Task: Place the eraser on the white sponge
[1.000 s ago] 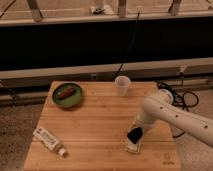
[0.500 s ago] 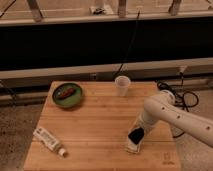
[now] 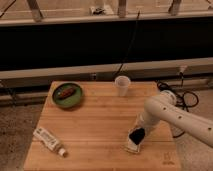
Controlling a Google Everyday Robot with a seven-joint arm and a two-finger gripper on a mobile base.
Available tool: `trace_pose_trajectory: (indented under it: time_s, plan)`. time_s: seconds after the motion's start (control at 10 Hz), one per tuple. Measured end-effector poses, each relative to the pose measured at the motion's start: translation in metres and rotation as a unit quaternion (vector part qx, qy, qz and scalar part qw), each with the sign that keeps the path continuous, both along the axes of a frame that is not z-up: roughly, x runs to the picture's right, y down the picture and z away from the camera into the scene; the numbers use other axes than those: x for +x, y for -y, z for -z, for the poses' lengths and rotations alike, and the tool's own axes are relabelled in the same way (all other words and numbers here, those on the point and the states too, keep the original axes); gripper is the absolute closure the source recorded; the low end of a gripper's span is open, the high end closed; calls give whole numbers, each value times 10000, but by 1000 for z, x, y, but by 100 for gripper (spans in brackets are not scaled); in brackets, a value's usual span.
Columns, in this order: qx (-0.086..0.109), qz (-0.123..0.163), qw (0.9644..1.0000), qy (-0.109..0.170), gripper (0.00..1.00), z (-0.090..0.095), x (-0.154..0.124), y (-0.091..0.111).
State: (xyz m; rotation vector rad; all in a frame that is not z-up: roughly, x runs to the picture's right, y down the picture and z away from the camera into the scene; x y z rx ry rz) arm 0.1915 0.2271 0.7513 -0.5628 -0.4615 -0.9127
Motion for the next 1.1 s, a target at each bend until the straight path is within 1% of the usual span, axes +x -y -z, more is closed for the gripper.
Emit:
trace_pose_trajectory:
  time_s: [0.1,0.2,0.3,0.5,0.7,0.8,0.9,1.0,1.1]
  plan:
    - [2,2,10000,2,37,0,1,0]
    - [2,2,10000,2,38,0,2,0]
    - [-1,0,10000,1,43,1,4,-1]
    - [-5,0,10000,8,46,1,6,-2]
    - [-4,-2,10000,11,55,2,8,-2]
    - [-10,-6,10000,13,57,2,9,-3]
    - [-5,-9,10000,11,55,2,10,-3]
    - [-10,-12,10000,5,48,2,11,-3]
    - [-8,-11,10000,5,36,2,11,-3]
